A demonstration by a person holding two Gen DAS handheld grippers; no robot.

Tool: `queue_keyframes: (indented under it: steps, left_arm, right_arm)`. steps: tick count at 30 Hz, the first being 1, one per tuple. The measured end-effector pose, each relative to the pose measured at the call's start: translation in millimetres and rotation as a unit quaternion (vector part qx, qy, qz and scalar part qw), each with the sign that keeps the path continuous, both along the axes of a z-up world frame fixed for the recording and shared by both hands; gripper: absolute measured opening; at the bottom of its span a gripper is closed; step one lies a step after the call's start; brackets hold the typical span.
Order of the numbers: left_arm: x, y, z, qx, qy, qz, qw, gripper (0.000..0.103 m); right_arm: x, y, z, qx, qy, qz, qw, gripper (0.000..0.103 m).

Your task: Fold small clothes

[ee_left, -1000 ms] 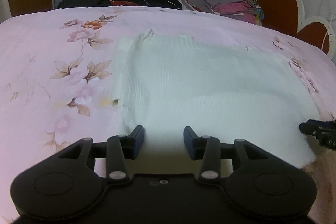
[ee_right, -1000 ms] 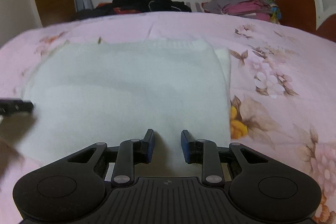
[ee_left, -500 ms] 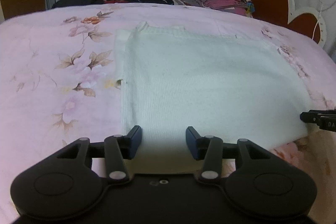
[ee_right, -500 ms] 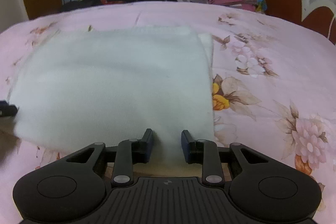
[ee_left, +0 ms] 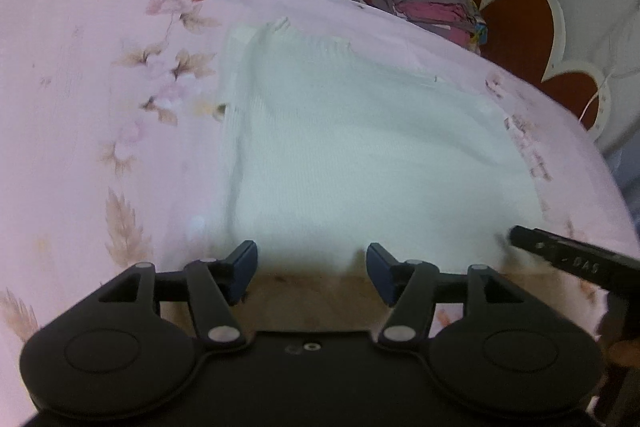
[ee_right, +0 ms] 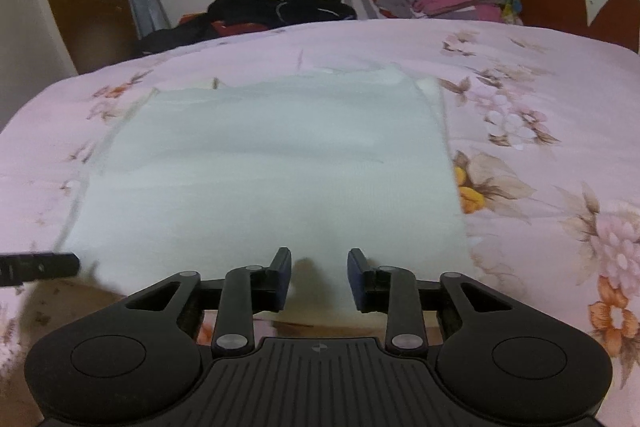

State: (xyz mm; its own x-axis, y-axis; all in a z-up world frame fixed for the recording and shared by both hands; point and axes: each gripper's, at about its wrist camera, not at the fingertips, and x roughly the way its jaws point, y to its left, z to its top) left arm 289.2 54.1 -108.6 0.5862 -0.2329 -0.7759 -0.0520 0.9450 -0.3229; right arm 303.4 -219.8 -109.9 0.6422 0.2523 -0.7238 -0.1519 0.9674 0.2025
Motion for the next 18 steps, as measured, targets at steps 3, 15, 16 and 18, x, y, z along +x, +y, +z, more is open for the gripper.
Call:
queue_keyframes:
  steps: [3, 15, 16, 18]
  left_arm:
    - [-6.7, 4.5, -2.0, -0.031, 0.013, 0.018, 0.9993, 0.06]
    - [-8.8, 14.4, -29.1, -0.149, 0.017, 0.089, 0.9846, 0.062]
    - [-5.9, 15.5, -31.9, -0.164, 0.01, 0.096, 0.9818, 0.064]
    - [-0.1, 17.6, -38.4, -0.189, -0.006, 0.11, 0.9758, 0.067]
  right_arm:
    - [-4.1, 8.9, 6.1, 0.0, -0.017, 0.012, 1.0, 0.07]
    - [-0.4, 28.6, 7.7, 0.001, -0.034, 0.028, 0.999, 0.06]
    - [1.7, 30.4, 7.2, -0.001, -0.033, 0.03, 0.999, 0.044]
    - [8.1, 33.0, 5.0, -0.003, -0.029, 0.033, 0.999, 0.039]
